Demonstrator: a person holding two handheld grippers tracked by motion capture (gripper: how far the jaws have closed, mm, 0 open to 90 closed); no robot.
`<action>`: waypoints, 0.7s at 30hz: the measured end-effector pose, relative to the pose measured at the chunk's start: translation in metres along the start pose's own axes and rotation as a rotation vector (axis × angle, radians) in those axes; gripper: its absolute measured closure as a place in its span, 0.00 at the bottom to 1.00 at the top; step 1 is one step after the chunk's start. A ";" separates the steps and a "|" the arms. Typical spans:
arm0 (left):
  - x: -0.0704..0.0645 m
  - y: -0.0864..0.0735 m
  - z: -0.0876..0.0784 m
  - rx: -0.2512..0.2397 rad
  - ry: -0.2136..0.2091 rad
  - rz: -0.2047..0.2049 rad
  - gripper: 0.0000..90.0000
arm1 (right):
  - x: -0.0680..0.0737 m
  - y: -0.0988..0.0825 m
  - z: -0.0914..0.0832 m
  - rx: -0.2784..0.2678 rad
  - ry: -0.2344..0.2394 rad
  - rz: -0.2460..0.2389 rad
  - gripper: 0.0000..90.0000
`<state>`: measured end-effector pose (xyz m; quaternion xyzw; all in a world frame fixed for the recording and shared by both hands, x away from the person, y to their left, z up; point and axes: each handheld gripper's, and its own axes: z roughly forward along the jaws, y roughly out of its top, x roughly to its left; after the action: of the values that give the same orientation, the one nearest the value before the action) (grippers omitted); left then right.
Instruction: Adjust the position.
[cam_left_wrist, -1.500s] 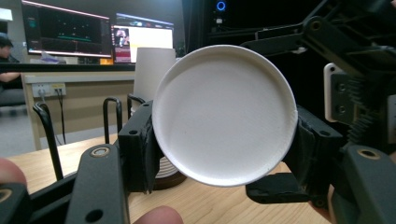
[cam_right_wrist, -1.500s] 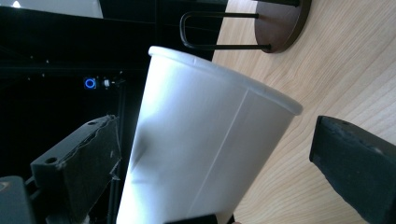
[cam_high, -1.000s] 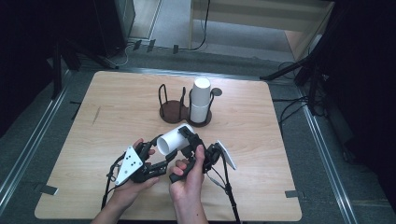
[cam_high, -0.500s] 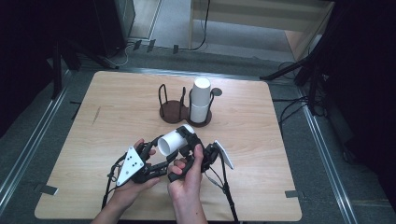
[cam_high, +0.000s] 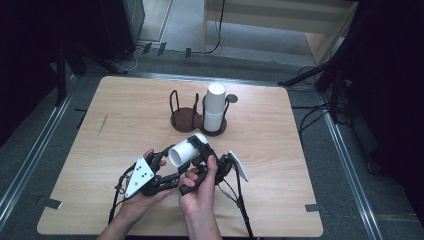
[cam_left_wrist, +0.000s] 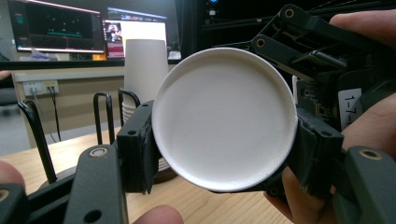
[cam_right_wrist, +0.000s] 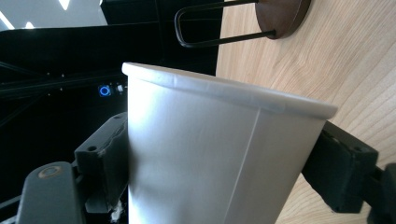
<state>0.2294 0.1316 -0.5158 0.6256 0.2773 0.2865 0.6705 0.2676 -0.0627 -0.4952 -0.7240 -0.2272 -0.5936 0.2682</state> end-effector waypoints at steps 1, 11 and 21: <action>0.001 0.000 0.000 0.006 -0.002 -0.005 0.39 | 0.000 0.000 0.000 0.001 0.001 0.000 0.22; 0.005 0.003 -0.001 0.030 -0.022 -0.041 0.36 | 0.001 -0.001 0.000 0.001 0.019 -0.016 0.28; 0.010 0.005 -0.004 0.072 -0.020 -0.059 0.24 | 0.007 0.000 -0.004 -0.044 0.070 -0.064 0.29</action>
<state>0.2338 0.1420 -0.5108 0.6439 0.2991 0.2502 0.6583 0.2663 -0.0656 -0.4880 -0.7008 -0.2276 -0.6317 0.2410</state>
